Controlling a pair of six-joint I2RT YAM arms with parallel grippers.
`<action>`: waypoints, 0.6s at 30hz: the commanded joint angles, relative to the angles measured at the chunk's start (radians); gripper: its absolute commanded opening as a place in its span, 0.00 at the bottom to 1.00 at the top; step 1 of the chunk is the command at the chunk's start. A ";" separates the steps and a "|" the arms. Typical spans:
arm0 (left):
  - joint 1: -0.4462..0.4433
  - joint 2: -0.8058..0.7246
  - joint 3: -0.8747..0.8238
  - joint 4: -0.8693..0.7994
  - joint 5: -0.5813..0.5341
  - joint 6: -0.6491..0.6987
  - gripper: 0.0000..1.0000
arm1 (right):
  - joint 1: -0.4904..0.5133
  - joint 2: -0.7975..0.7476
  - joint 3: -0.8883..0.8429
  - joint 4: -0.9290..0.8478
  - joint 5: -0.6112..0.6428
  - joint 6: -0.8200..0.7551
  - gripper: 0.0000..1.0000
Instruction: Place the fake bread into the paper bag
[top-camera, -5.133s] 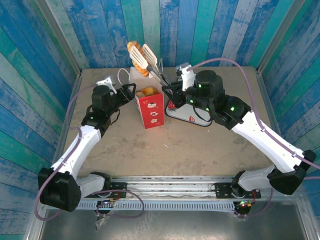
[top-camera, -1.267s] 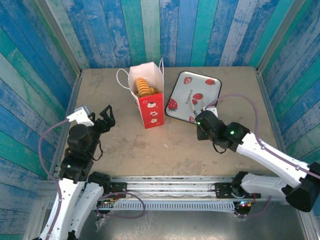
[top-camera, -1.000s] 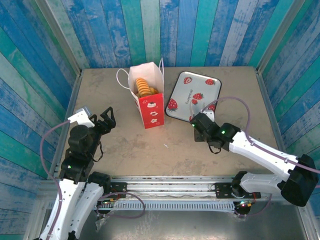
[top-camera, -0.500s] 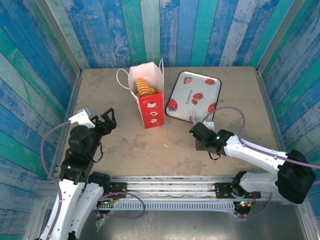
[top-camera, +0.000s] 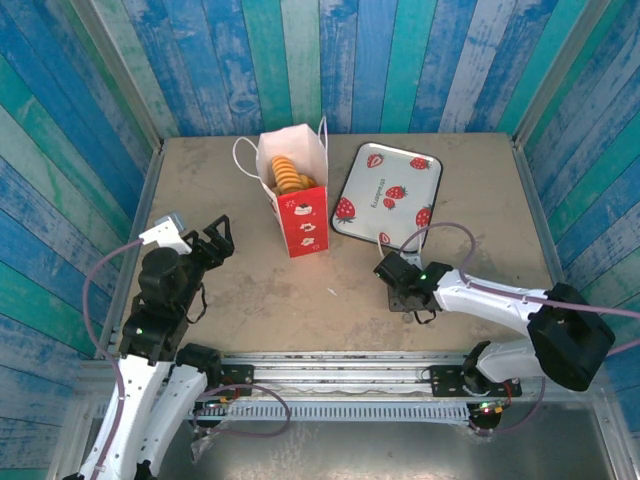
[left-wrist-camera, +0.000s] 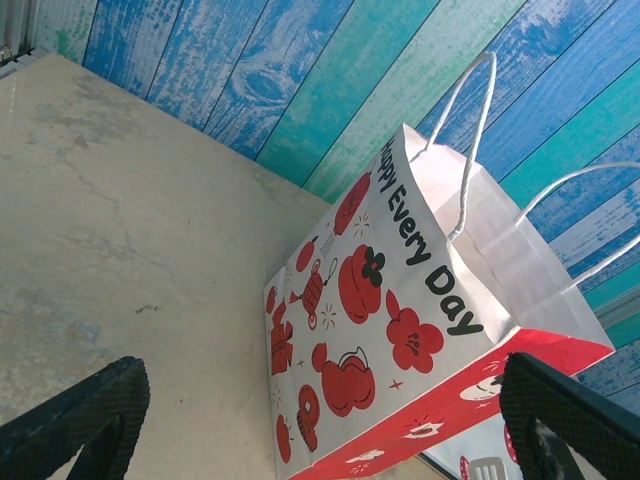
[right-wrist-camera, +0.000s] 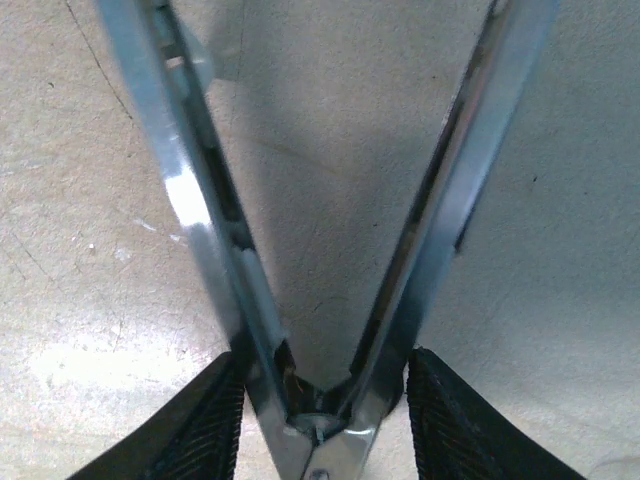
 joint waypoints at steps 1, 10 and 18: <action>0.004 -0.003 0.027 -0.003 0.001 -0.001 0.94 | -0.003 -0.002 0.019 -0.005 -0.004 -0.008 0.54; 0.003 0.015 0.047 0.002 0.006 0.000 0.94 | -0.019 -0.161 0.094 -0.094 0.052 -0.045 0.74; 0.004 0.026 0.027 0.024 -0.012 0.008 0.94 | -0.082 -0.411 0.200 -0.126 0.134 -0.198 0.86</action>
